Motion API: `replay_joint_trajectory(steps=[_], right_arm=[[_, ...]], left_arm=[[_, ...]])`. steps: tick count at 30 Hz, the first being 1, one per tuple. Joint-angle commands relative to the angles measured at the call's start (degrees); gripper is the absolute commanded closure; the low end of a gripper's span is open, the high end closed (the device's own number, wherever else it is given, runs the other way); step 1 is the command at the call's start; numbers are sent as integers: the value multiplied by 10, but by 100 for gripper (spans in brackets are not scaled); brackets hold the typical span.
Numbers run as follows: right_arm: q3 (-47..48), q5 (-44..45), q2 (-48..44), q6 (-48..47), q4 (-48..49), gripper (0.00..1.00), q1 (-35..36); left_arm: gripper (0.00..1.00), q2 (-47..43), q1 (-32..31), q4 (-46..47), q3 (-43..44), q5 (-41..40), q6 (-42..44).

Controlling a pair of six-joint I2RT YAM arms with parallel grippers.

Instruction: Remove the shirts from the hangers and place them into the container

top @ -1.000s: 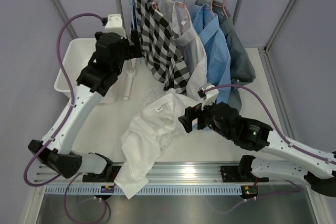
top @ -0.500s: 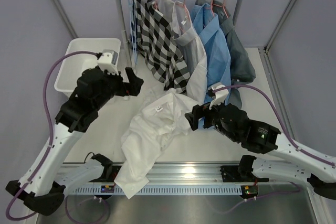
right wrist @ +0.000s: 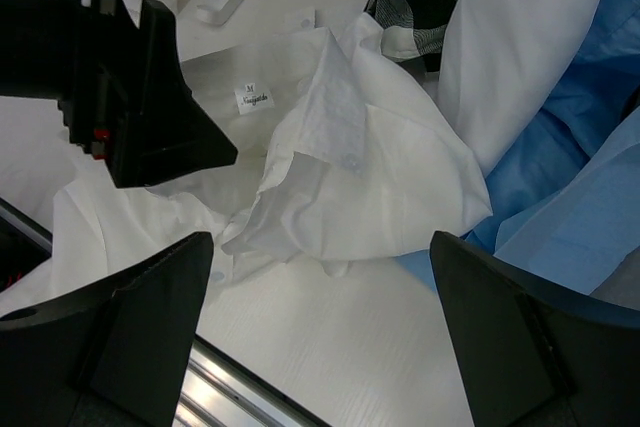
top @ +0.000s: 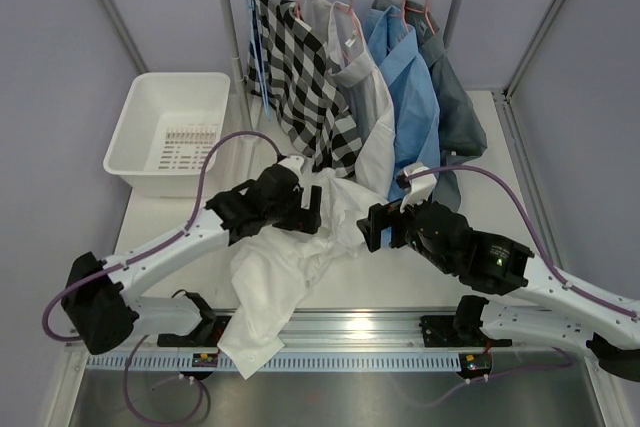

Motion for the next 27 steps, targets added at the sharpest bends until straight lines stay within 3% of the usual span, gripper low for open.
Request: replay_joint_trajectory(steps=[1,13,16,19,20,23,27], right_arm=[[-5,25,-13,7,-1,0,4],[-19,26,-9,-2,10,1,4],[-18,26,-3,-4,11,0,3],[-18,26,1,-5,11,1,3],[-19,26,2,-5,11,1,4],[-19,25,1,-7,12,1,4],[-18,26,-1,-8,10,1,3]], left_arm=[[1,41,-14,70,-19,-64,-32],[2,158,-15,114,-85,-111,-106],[8,176,-15,114,-94,-118,-121],[21,190,-14,114,-98,-124,-129],[32,192,-14,113,-98,-126,-132],[48,205,-12,112,-100,-127,-138],[84,192,-6,113,-105,-131,-136]])
